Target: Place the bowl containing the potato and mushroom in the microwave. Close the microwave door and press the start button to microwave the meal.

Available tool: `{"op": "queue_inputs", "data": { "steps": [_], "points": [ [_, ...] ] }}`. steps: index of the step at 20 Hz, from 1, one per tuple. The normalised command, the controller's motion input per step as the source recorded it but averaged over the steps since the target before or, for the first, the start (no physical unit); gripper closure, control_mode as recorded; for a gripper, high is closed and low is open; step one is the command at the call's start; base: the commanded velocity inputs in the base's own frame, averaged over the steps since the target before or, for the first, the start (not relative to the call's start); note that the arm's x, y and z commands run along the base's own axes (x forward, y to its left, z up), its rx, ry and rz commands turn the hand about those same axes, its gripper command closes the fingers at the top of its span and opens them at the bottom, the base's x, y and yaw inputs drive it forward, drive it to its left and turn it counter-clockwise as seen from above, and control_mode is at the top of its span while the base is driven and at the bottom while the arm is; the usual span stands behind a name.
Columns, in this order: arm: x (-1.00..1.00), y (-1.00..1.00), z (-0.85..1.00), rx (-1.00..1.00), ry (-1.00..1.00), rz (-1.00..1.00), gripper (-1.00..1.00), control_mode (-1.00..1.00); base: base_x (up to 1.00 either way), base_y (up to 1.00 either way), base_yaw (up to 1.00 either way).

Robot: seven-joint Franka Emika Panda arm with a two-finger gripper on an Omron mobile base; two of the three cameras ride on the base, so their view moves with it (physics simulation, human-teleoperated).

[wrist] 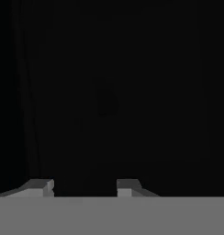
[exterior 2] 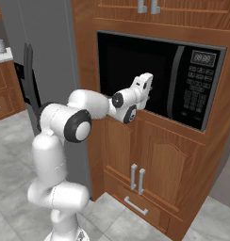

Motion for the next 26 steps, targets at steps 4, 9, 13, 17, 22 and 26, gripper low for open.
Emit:
{"op": "queue_inputs", "data": {
  "steps": [4, 9, 13, 17, 22, 26],
  "points": [
    [0.36, -0.39, 0.98, 0.07, 0.15, 0.12, -1.0, -1.0, 0.0, 0.0, 0.0],
    [-0.12, -0.13, 1.0, 0.05, 0.4, 0.14, -1.0, -1.0, 0.0, 0.0, 0.0],
    [-0.5, 0.0, 1.0, 0.0, 0.53, 0.17, -1.0, -1.0, 0.0, 0.0, 0.0],
    [-0.55, 0.03, 0.79, 0.02, 0.48, 0.17, -1.0, -1.0, 0.0, 0.0, 0.0],
    [-0.84, 0.04, 0.05, 0.06, 0.16, 0.14, -1.0, -1.0, 0.0, 0.0, 0.0],
    [-1.0, 0.0, -0.19, 0.07, -0.08, 0.08, -1.0, -1.0, 0.0, 0.0, 0.0]
  ]
}}
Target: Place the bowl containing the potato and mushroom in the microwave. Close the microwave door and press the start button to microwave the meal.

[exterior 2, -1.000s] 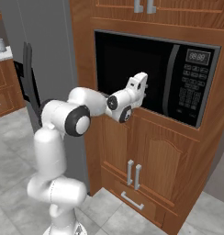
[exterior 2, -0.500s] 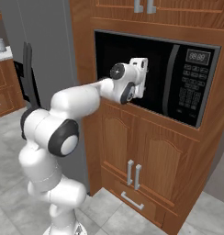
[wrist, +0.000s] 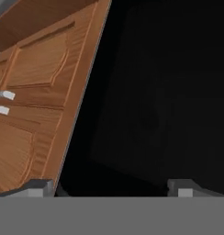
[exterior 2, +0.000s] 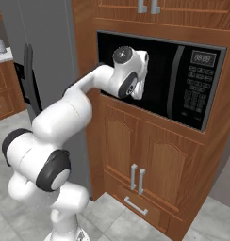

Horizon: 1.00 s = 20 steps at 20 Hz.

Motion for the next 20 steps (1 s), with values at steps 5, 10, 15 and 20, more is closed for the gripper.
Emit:
{"op": "queue_inputs", "data": {
  "steps": [5, 10, 15, 20],
  "points": [
    [-1.0, -0.1, -0.68, 0.01, -0.15, 0.1, -1.0, -1.0, 0.0, 0.0, 0.0],
    [-0.83, -0.13, -0.85, 0.0, -0.22, 0.13, -1.0, -1.0, 0.0, 0.0, 0.0],
    [-0.4, -0.13, -0.06, 0.0, 0.0, 0.03, -1.0, -1.0, 0.0, 0.0, 0.0],
    [-0.28, -0.38, 0.07, 0.01, 0.0, 0.0, -1.0, -1.0, 0.0, 0.0, 0.0]
  ]
}}
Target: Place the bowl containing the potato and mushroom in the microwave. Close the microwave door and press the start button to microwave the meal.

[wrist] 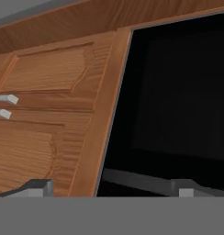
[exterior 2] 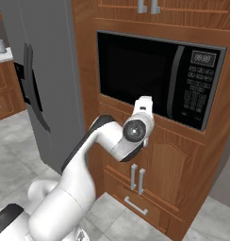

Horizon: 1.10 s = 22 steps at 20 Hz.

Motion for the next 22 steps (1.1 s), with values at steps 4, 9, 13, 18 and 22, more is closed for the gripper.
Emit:
{"op": "queue_inputs", "data": {
  "steps": [4, 9, 13, 18, 22],
  "points": [
    [-0.32, -0.51, 0.08, 0.03, 0.0, 0.0, -1.0, -1.0, 0.0, 0.0, 0.0],
    [-0.26, -0.48, 0.01, 0.01, 0.0, 0.0, -1.0, -1.0, 0.0, 0.0, 0.0],
    [-0.06, -0.48, 0.0, 0.0, -0.07, 0.0, -1.0, -1.0, 0.0, 0.0, 0.0],
    [0.0, -0.4, 0.0, 0.0, -0.09, 0.0, 1.0, -1.0, 0.0, 0.0, 0.0],
    [0.0, -0.24, 0.0, 0.0, -0.06, 0.0, 1.0, -1.0, 0.0, 0.0, 0.0]
  ]
}}
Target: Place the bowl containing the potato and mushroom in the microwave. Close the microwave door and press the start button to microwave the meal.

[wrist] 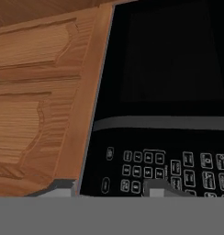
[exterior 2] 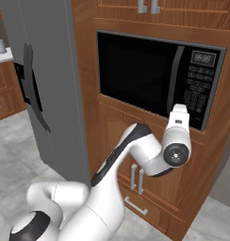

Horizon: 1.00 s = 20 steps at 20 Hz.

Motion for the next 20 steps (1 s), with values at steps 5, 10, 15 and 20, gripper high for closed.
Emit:
{"op": "queue_inputs", "data": {
  "steps": [5, 10, 15, 20],
  "points": [
    [0.0, -0.21, 0.0, 0.0, -0.03, 0.0, 1.0, -1.0, 0.0, 0.0, 0.0],
    [0.11, -0.12, 0.0, 0.0, 0.0, 0.0, 1.0, -1.0, 0.0, 0.0, 0.0],
    [0.27, -0.06, -0.02, 0.0, 0.0, 0.0, 1.0, -1.0, 0.0, 0.0, 0.0],
    [0.3, -0.02, -0.09, 0.0, 0.0, 0.0, 1.0, -1.0, 0.0, 0.0, 0.0]
  ]
}}
